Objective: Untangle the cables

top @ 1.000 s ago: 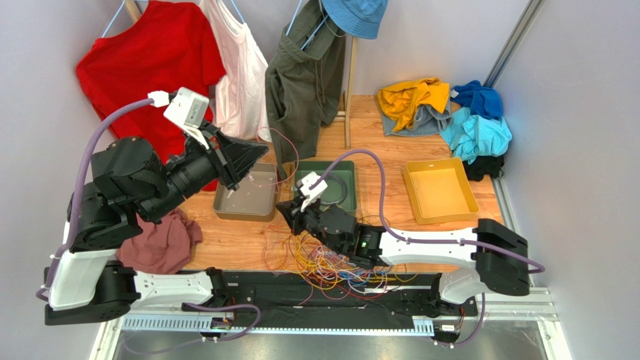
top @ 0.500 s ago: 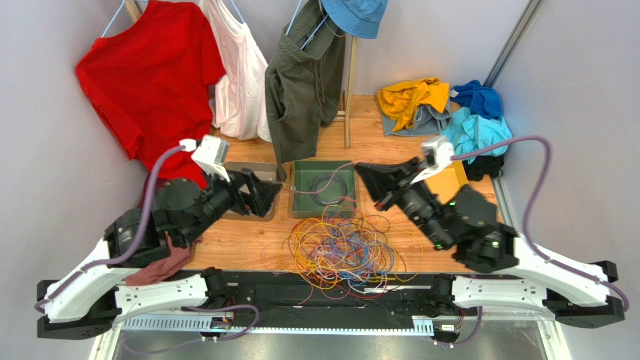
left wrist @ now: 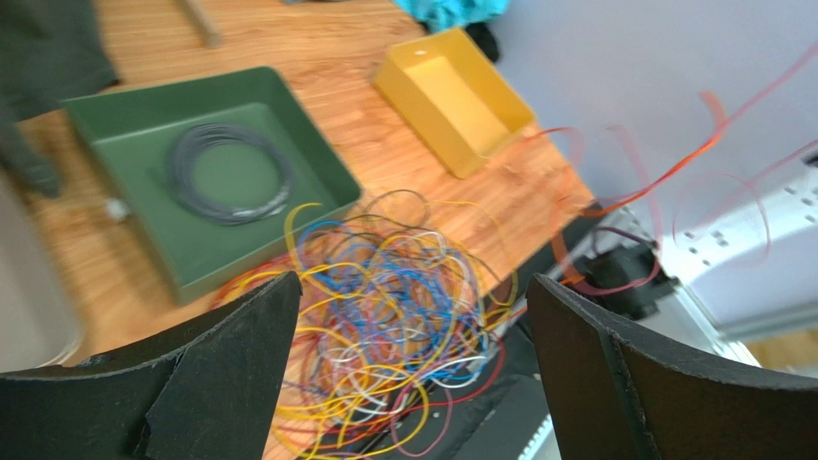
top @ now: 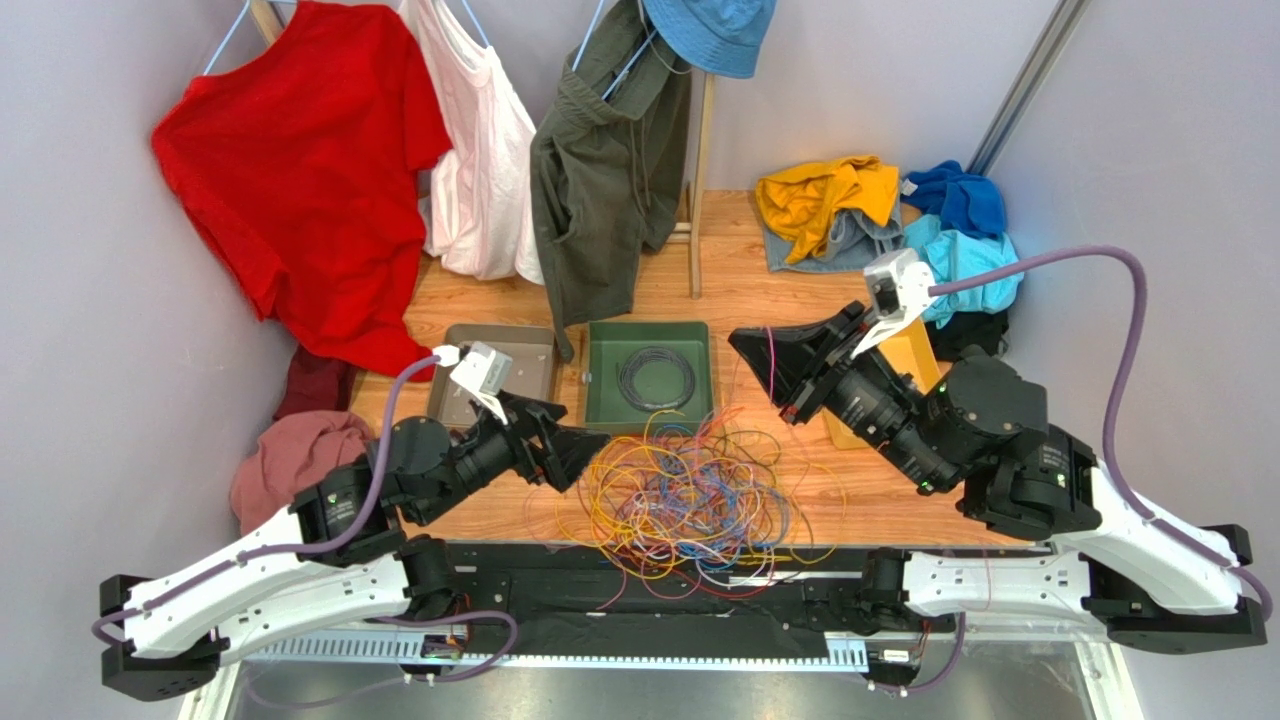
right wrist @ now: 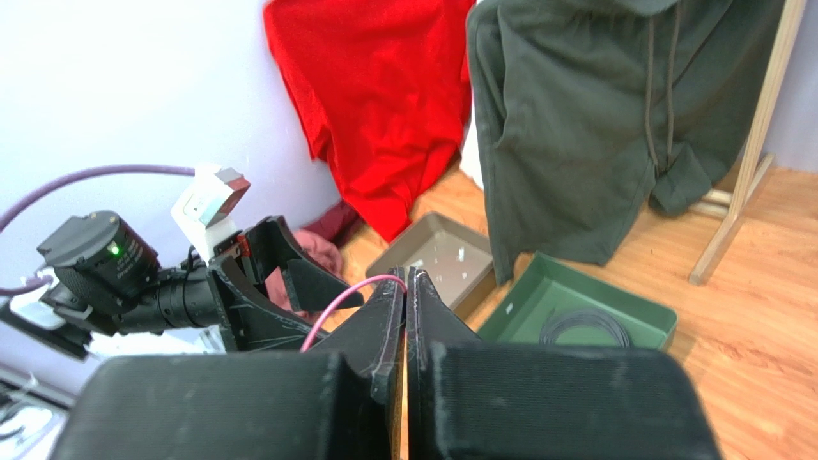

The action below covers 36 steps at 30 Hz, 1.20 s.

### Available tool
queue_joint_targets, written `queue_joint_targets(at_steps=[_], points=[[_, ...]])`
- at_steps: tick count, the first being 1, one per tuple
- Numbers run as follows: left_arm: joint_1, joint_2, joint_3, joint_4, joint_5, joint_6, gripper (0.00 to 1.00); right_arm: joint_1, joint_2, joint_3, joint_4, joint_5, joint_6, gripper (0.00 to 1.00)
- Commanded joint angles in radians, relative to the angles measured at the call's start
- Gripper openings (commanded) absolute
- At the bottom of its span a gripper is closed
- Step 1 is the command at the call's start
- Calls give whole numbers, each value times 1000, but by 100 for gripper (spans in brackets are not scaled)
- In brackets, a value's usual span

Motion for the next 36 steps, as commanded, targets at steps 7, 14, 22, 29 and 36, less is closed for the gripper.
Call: queue_joint_targets(at_steps=[7,14,22,29,36], points=[[0,147,-42,436,354,99,91,0,-42,-57,-18,-139,47,0],[0,127,-87,514,350,125,89,0,-58,-66,-37,-165,48,0],[0,142,-125,503,340,139,87,0,-77,-66,-41,-179,39,0],[1,193,-223,603,327,105,87,0,-96,-31,-51,-214,39,0],[1,245,-291,737,386,91,90,0,-100,18,-60,-285,59,0]])
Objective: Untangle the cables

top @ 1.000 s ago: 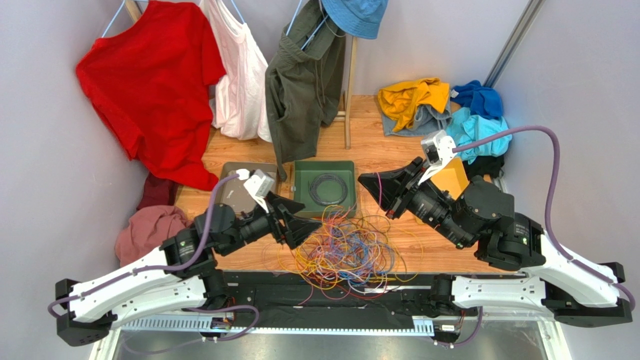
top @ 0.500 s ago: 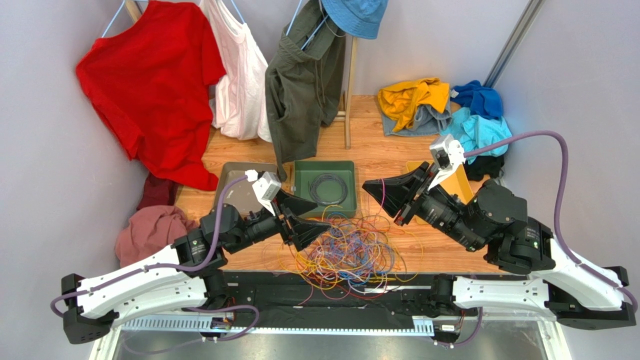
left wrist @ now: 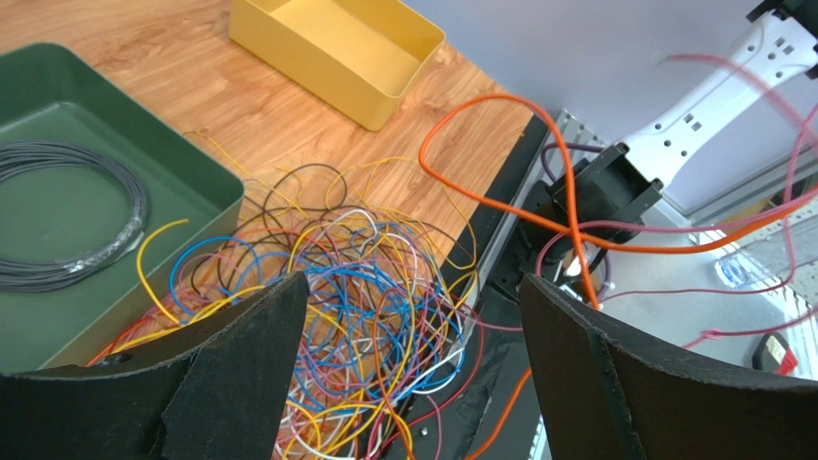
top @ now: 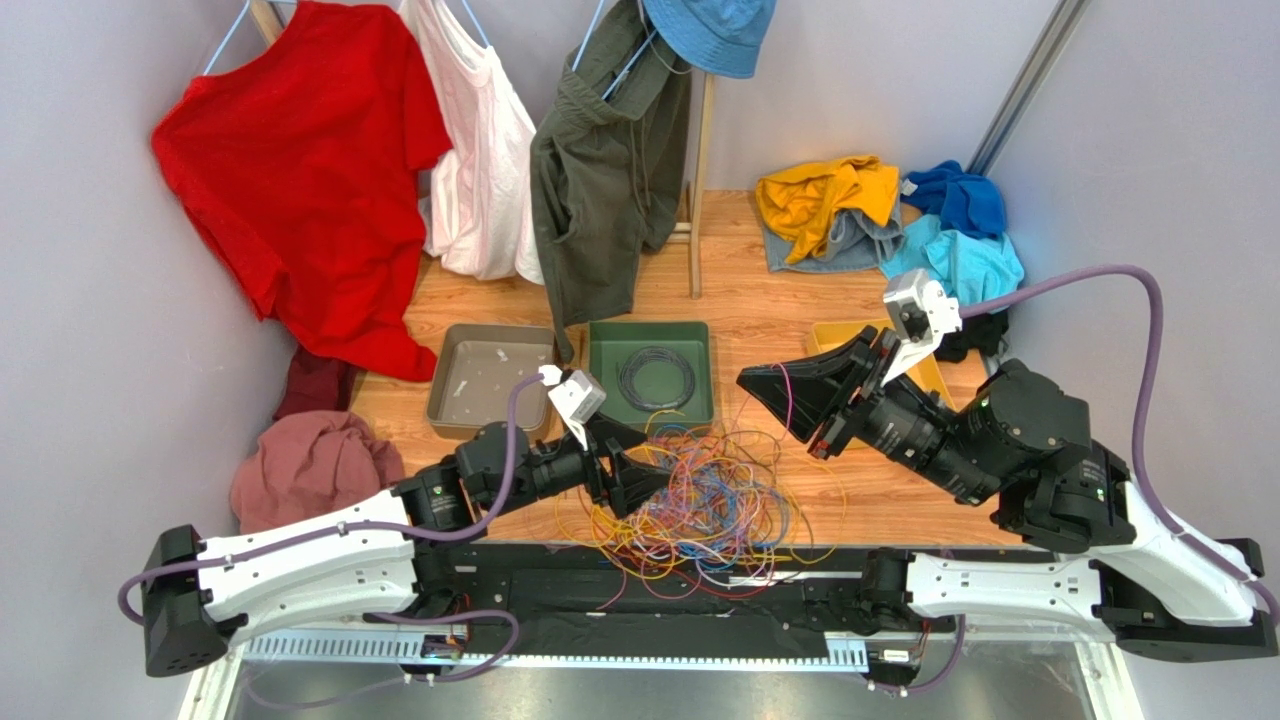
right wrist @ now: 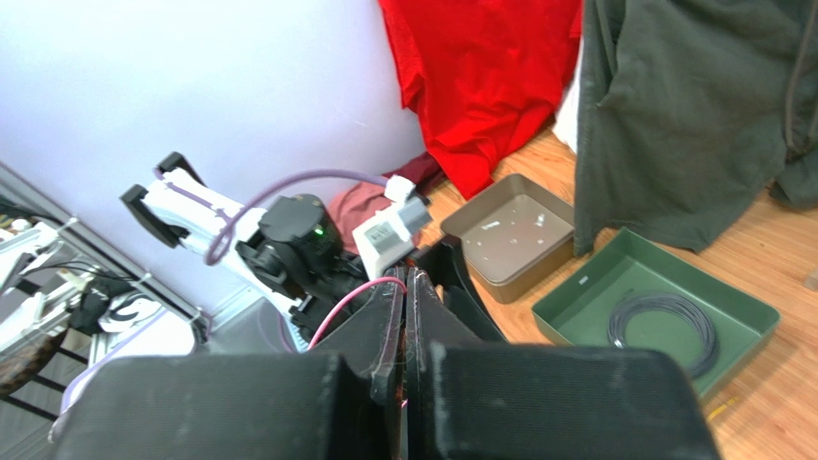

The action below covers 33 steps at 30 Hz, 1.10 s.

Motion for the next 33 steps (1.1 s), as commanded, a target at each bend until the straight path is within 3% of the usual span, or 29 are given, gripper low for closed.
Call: queue_joint_targets(at_steps=[1,7,18,33], points=[[2,20,-19,163,65,-15,91,0,-15,63,4,-75,12,0],[2,24,-60,253,88,-43,91,0,-18,69,-2,-92,18,0],[0,-43,-71,244,42,-61,94,0,-41,44,1,-98,26,0],[2,112,-6,373,185,-78,94,0,-9,40,17,-130,35,0]])
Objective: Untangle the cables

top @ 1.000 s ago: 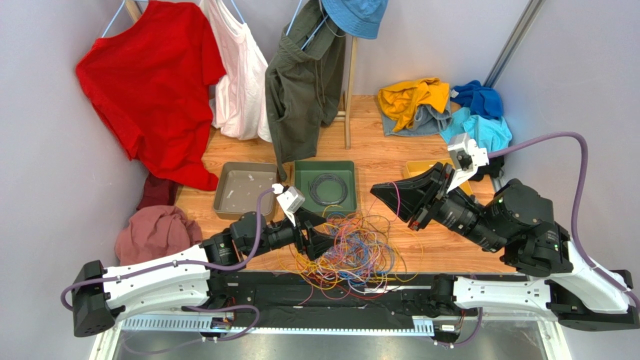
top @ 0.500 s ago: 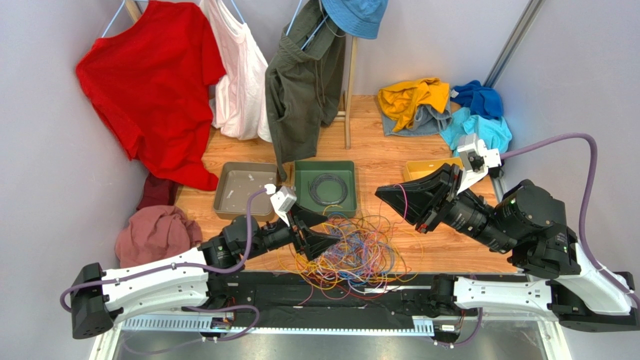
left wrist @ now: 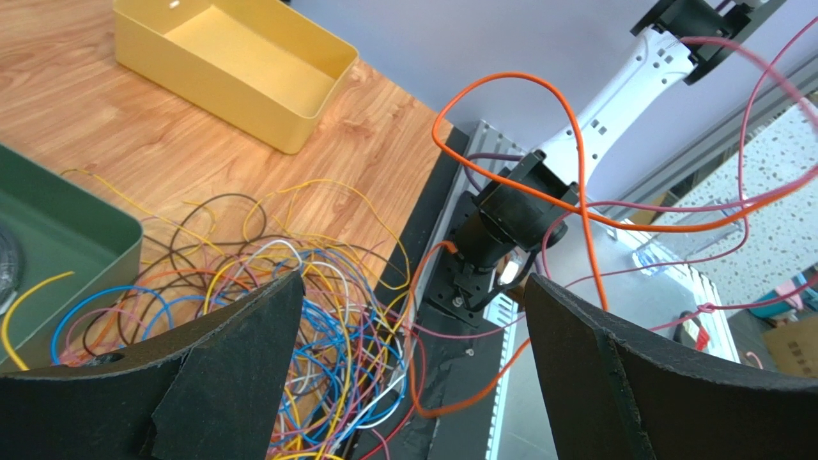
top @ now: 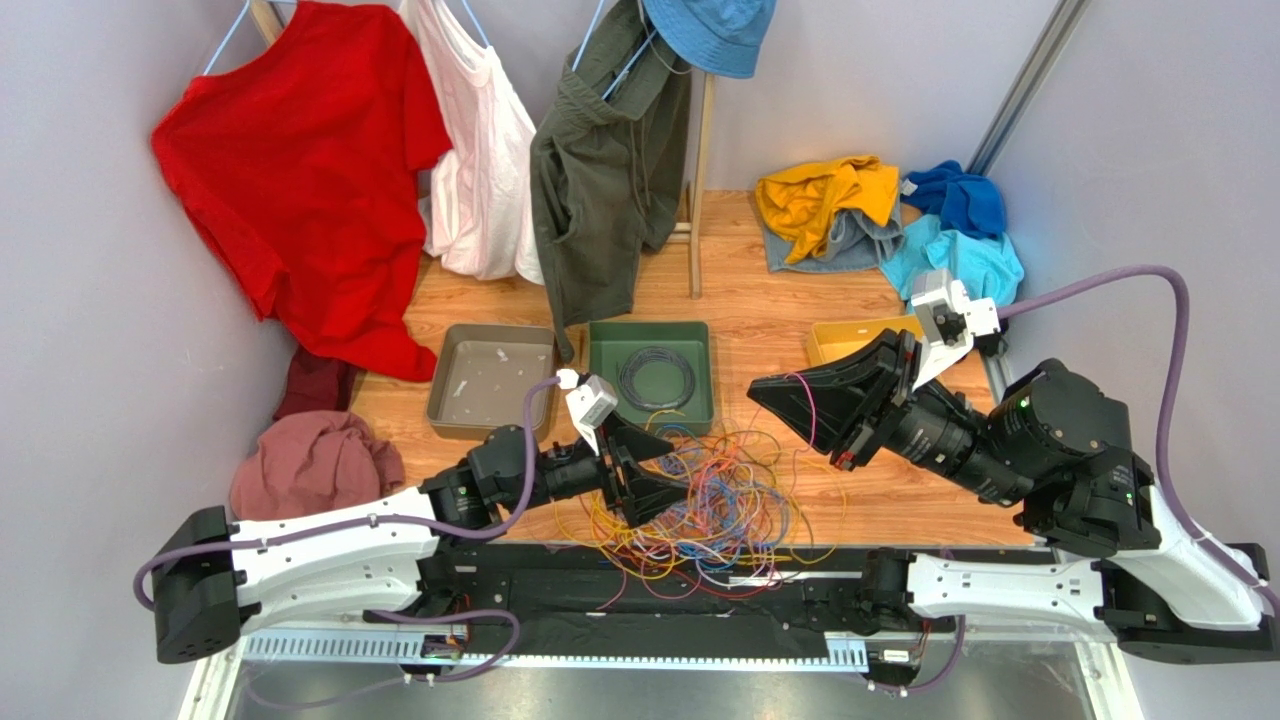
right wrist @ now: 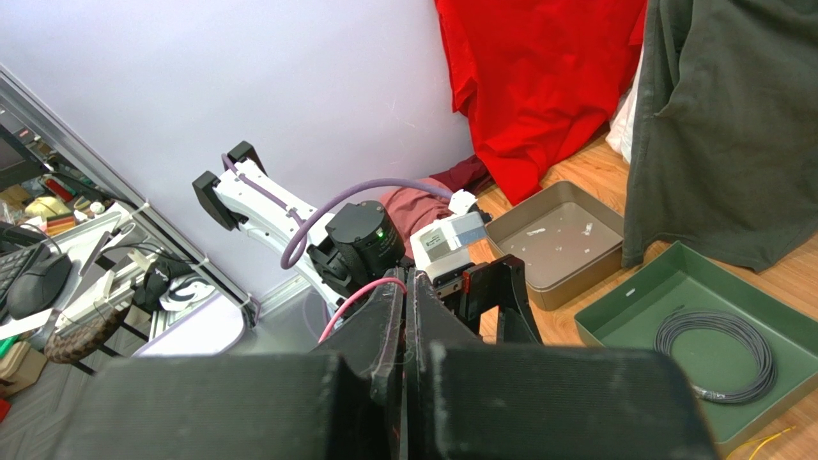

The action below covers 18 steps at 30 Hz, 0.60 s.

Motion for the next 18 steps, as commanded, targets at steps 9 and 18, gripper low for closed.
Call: queue_joint_targets(at_steps=[9,18], points=[[2,-115,-2,-8,-83,-1,94,0,-8,-5,14,4,-6,0],[0,-51,53,29,49,5,94,0,17,-7,33,-8,-12,0]])
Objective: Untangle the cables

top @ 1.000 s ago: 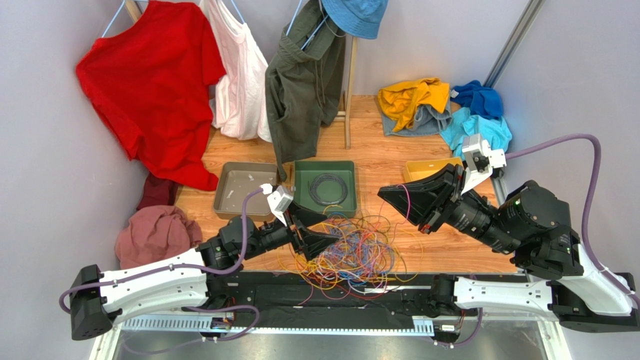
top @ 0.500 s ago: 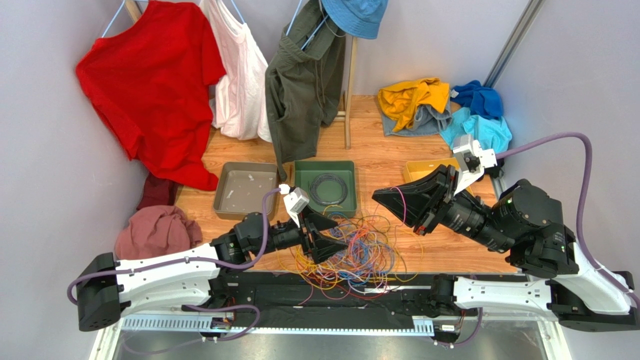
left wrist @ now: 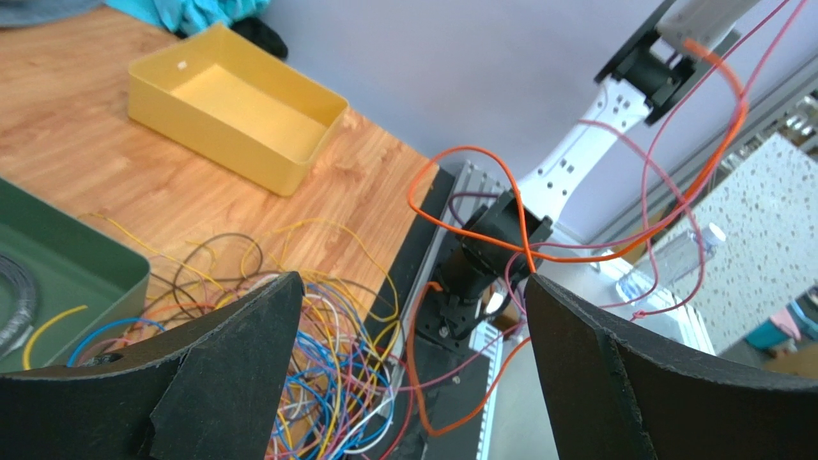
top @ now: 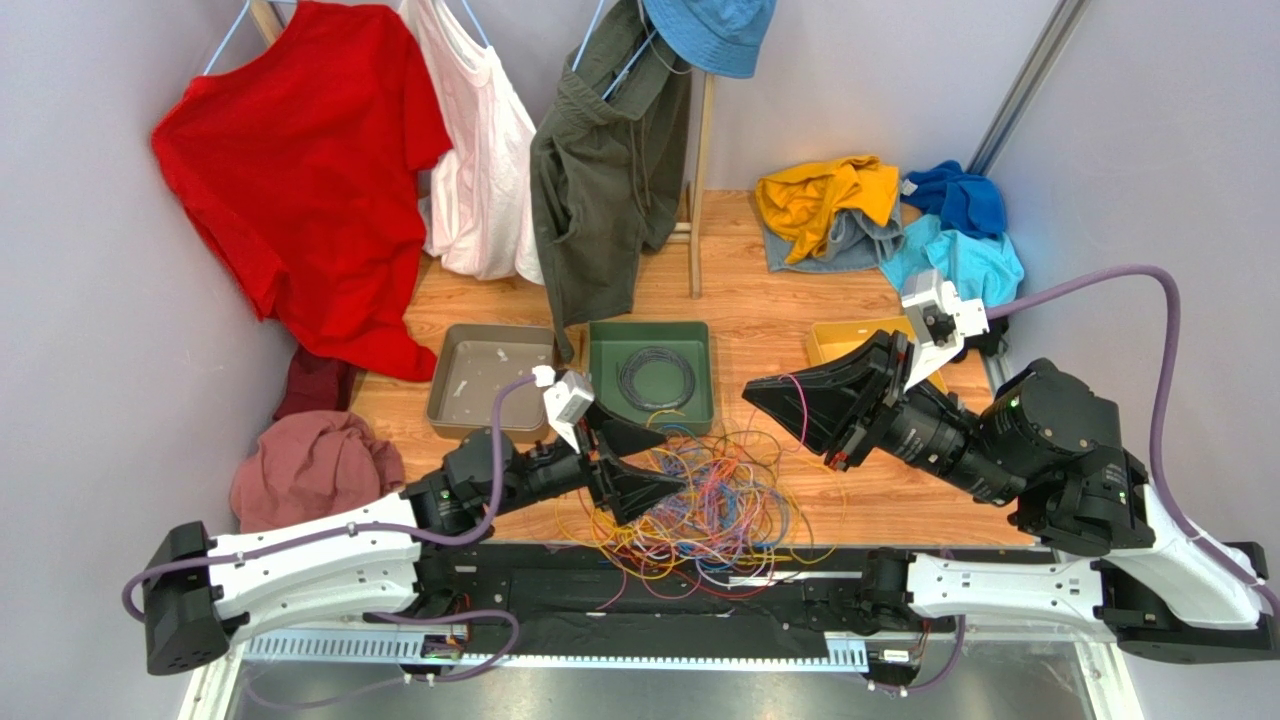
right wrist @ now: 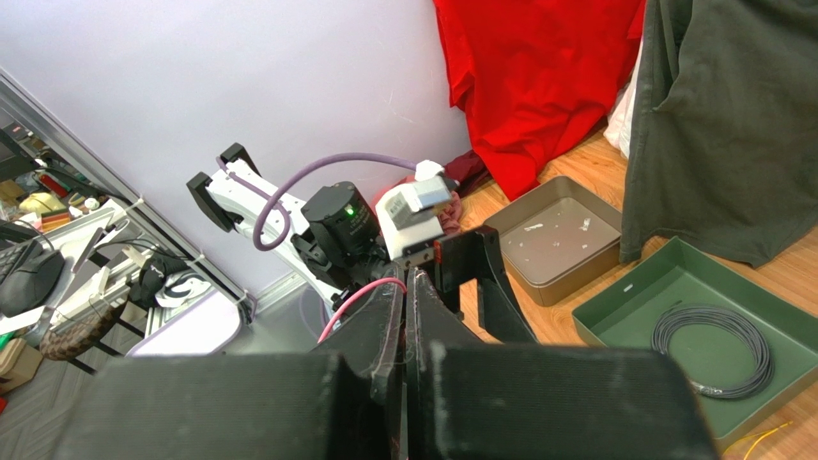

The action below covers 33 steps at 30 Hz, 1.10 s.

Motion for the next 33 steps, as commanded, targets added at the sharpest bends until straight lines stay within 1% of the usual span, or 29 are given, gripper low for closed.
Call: queue_joint_targets(at_steps=[1,5,11,13,18,24,33], points=[[1,74,59,42,90,4,94,0,20,5,33,-8,-11,0],[0,131,67,108,149,-14,94,2,28,11,34,-13,-16,0],[0,142,67,134,187,-17,92,0,37,0,39,-6,-29,0],[0,148,70,134,186,-17,92,0,39,-3,42,-3,-32,0],[1,96,36,105,118,-14,93,0,37,-12,42,1,-36,0],[1,64,35,91,141,-11,94,0,36,-29,54,-2,-37,0],[0,177,55,162,222,-39,94,0,63,-14,65,-16,-45,0]])
